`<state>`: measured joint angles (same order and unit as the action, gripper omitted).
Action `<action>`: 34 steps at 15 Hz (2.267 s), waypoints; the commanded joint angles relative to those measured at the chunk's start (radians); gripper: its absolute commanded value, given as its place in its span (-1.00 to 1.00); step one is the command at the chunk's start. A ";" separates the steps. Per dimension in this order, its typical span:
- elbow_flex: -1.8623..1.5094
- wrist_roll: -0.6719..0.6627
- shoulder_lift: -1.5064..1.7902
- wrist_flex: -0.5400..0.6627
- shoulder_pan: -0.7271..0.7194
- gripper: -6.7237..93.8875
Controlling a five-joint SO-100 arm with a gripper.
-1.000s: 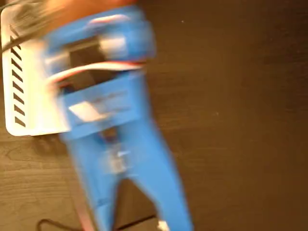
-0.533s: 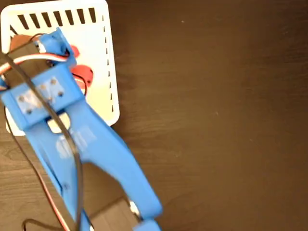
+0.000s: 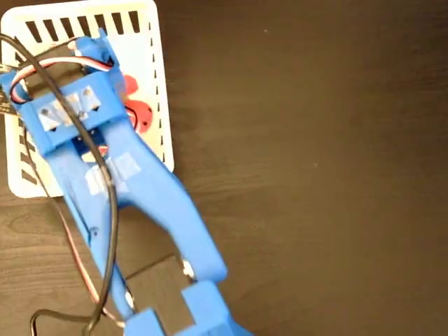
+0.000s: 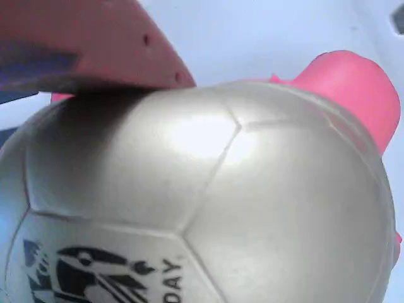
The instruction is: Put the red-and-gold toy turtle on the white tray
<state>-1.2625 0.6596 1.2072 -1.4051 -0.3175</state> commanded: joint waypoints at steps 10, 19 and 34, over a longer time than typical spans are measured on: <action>0.044 -0.006 0.074 -0.006 -0.026 0.64; 0.032 -0.311 0.635 0.183 0.187 -0.89; -1.634 -0.634 1.973 0.416 0.301 -0.87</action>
<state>-2.8839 0.0123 3.1462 -0.9449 -0.0123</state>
